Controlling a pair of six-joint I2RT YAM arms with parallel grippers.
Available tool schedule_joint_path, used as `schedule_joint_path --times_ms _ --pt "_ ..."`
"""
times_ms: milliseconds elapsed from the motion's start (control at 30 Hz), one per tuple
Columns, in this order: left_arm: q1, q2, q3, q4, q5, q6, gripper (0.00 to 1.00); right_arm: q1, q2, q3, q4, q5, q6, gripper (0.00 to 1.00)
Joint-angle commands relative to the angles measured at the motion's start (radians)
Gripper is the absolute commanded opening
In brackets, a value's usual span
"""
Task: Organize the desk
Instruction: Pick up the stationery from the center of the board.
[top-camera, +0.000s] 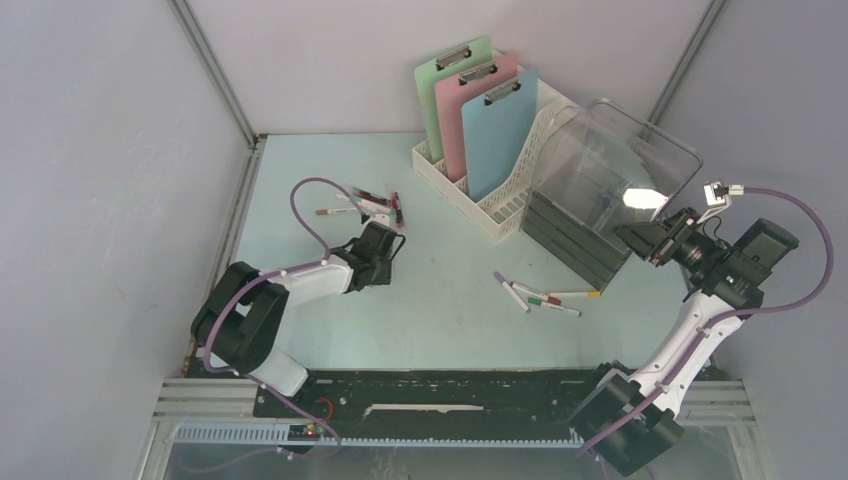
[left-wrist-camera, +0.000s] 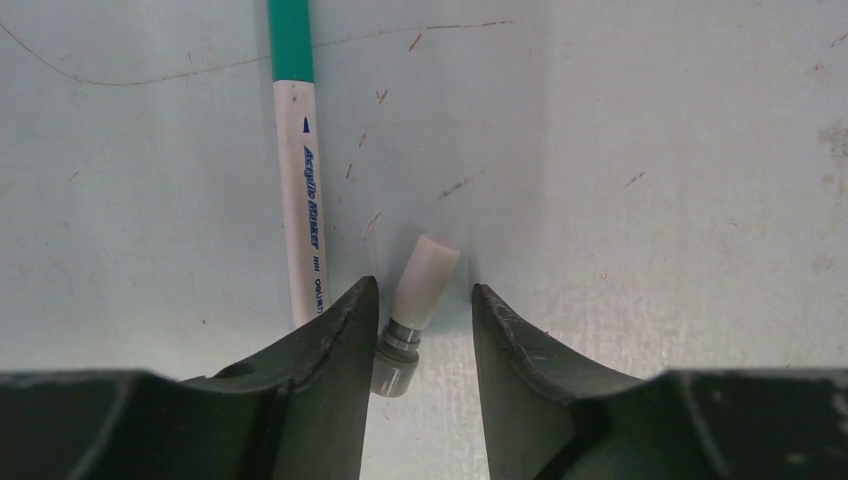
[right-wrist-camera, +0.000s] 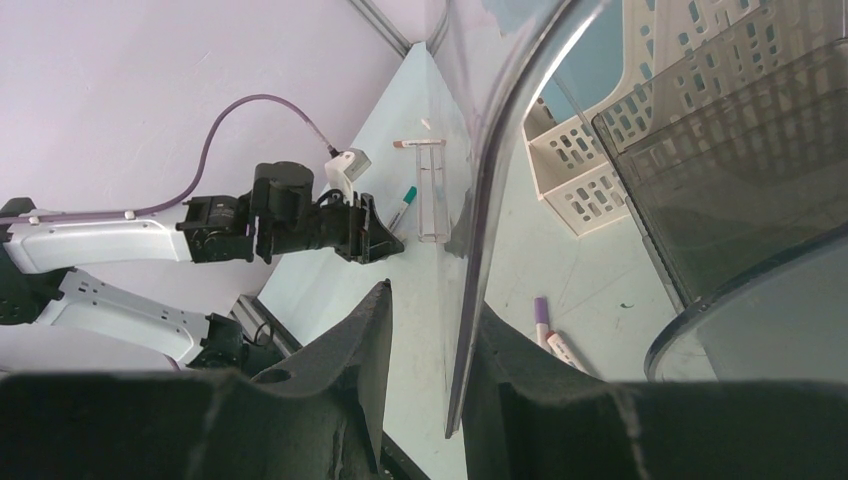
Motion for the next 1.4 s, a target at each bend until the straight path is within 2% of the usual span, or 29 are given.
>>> schedule_joint_path --times_ms 0,533,833,1100,1300,1367 --pt "0.008 0.01 0.014 -0.005 0.02 -0.022 0.44 0.007 -0.026 0.003 0.006 -0.151 0.012 0.37" --pt "0.008 -0.001 -0.011 0.026 0.107 -0.027 0.01 0.009 -0.027 0.001 0.003 -0.152 0.007 0.37" --pt "0.009 -0.113 -0.109 0.209 0.285 -0.03 0.0 0.007 -0.026 0.003 0.001 -0.152 0.007 0.37" --pt "0.008 -0.184 -0.245 0.574 0.533 -0.105 0.0 0.008 -0.029 0.002 -0.001 -0.153 0.006 0.37" --pt "0.006 -0.132 -0.286 0.851 0.764 -0.181 0.0 0.008 -0.03 0.003 -0.002 -0.153 0.003 0.37" --pt "-0.001 -0.105 -0.3 0.991 0.817 -0.227 0.0 0.008 -0.031 0.003 -0.004 -0.153 0.003 0.37"
